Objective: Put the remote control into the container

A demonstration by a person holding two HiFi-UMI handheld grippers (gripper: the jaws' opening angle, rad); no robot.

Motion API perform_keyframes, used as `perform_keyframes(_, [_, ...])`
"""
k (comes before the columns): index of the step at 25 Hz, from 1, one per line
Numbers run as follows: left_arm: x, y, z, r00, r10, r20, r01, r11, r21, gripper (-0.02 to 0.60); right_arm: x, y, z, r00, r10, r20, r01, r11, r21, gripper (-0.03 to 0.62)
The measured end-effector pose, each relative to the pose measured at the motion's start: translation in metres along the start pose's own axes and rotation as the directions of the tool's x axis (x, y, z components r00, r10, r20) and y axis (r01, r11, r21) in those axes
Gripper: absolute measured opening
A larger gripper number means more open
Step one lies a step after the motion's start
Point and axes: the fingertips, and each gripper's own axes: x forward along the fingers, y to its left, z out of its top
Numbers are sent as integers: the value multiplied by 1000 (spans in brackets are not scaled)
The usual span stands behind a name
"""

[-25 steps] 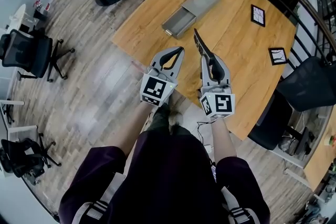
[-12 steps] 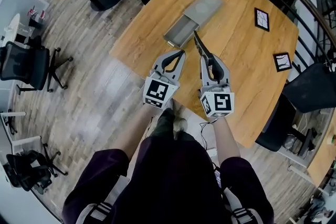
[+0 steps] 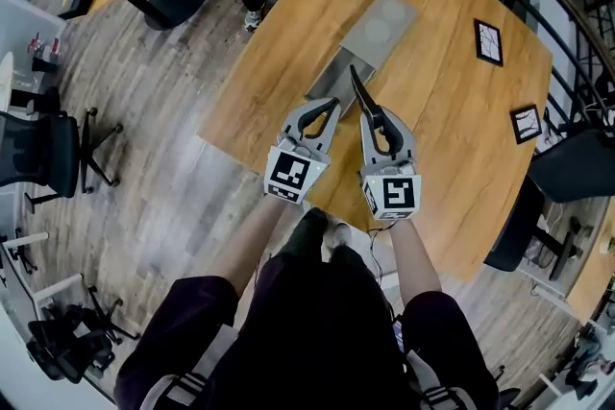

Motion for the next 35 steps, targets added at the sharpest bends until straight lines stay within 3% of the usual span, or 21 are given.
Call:
perform_keyframes(5, [17, 24, -9, 1000, -25, -8, 25, 1000, -8, 14, 34, 3, -12, 998, -22, -53, 18, 996, -84, 107])
perform_keyframes(11, [28, 37, -23, 999, -38, -27, 37, 999, -21, 14, 55, 3, -31, 996, -21, -92, 12, 995, -94, 107])
perform_keyframes(14, [29, 41, -29, 999, -36, -32, 35, 999, -28, 14, 64, 5, -40, 992, -26, -122, 5, 985, -172, 107])
perform_keyframes(20, [28, 45, -35, 999, -28, -40, 27, 999, -36, 14, 87, 12, -80, 976, -23, -217, -69, 911, -406, 107])
perform_keyframes(29, [22, 57, -38, 999, 3, -47, -5, 999, -42, 14, 104, 24, -107, 953, -31, -302, -169, 771, -614, 107])
perform_keyframes(31, [20, 57, -38, 999, 5, -48, -6, 999, -41, 14, 105, 28, -110, 948, -16, -317, -192, 765, -614, 109])
perform_keyframes(35, [17, 60, -40, 999, 13, -51, -15, 999, -40, 14, 102, 36, -124, 920, 57, -387, -277, 795, -540, 122])
